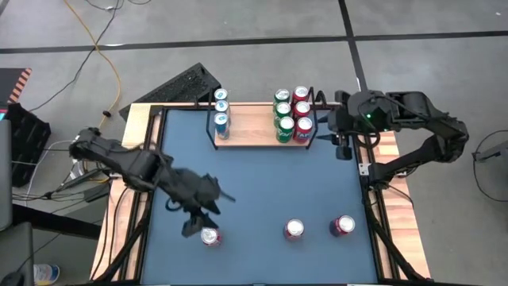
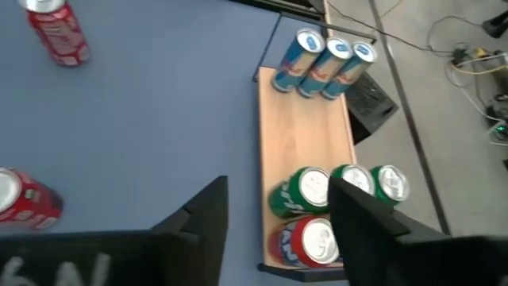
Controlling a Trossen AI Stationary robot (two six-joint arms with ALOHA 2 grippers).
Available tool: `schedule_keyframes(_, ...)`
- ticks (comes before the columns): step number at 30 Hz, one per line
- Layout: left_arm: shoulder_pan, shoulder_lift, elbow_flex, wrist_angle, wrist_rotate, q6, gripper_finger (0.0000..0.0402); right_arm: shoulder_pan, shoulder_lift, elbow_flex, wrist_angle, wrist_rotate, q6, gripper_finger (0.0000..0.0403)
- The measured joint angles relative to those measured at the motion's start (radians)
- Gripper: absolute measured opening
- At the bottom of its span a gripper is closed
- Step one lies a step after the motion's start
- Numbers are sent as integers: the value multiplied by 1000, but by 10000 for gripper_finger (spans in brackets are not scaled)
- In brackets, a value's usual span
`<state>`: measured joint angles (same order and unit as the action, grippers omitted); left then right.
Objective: Place canned beverage on shelf
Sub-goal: Put the left red white soda can on the shelf
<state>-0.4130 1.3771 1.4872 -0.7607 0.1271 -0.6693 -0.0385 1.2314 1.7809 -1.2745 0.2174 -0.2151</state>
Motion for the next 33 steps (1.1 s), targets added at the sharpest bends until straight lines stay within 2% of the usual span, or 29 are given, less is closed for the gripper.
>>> schedule_keyframes(7,-75,74,0,125,-65,-244,219,-3,36,-3,-13,24,-58,258)
schedule_keyframes(13,-80,100,2,245,-136,-194,219,-1,68,-3,-34,21,-151,261)
schedule_keyframes(18,-124,134,7,161,-51,-288,219,-13,97,-4,-82,17,-191,261)
schedule_keyframes(22,-189,208,62,-48,27,-329,219,-25,116,-3,-90,1,-202,260)
schedule_keyframes(29,-218,294,116,-322,-88,-424,219,-60,143,-2,-78,-40,-210,260)
schedule_keyframes(33,-215,294,112,-303,-218,-434,219,-83,153,-3,-78,-64,-213,260)
